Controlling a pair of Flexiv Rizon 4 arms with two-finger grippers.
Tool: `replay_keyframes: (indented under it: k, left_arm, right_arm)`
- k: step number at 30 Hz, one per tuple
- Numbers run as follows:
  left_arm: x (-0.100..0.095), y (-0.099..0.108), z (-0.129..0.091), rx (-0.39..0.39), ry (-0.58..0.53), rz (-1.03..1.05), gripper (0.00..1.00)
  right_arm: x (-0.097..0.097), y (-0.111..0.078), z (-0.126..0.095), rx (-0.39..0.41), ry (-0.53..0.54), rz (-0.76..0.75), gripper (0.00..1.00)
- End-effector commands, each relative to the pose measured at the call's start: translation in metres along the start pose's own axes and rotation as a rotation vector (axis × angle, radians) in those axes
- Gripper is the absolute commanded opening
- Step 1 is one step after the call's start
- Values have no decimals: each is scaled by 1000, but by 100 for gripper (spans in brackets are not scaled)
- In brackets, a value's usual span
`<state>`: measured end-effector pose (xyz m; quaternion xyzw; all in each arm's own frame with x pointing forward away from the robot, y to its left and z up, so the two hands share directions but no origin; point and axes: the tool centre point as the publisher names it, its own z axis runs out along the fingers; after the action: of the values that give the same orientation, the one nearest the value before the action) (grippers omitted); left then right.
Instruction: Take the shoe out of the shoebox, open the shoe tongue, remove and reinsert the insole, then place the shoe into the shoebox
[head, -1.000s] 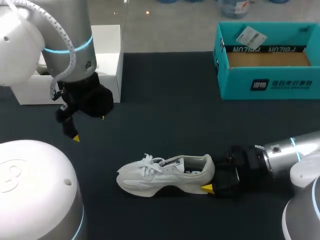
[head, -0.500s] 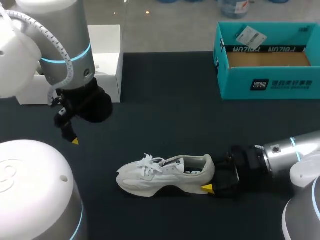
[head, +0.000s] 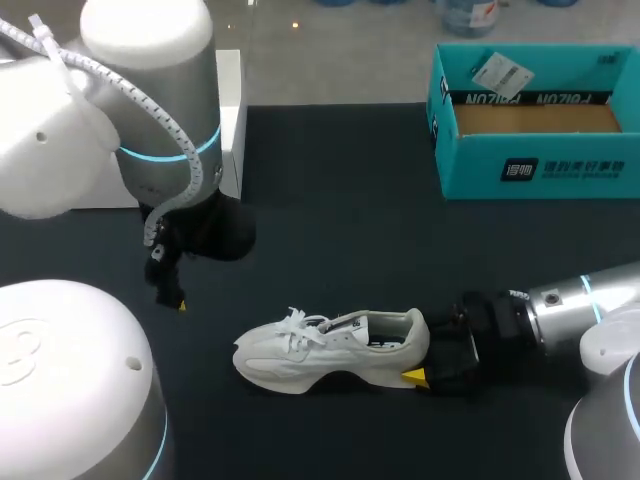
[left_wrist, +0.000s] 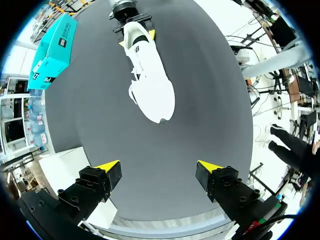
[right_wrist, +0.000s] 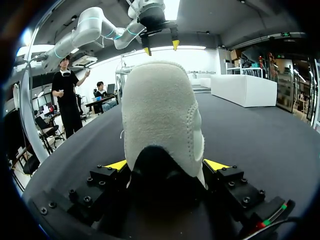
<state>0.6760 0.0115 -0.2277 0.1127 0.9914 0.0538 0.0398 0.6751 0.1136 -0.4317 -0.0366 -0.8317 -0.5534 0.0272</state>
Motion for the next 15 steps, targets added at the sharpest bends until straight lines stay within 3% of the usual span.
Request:
replay_keyframes:
  k: [1,15]
  left_arm:
    - [-4,-23,0,-40,82,-316,100]
    - [18,-84,0,-23,181,-779,100]
  right_arm:
    - [2,-1,1,4,-2,1,0]
    - [2,-1,1,4,-2,1,0]
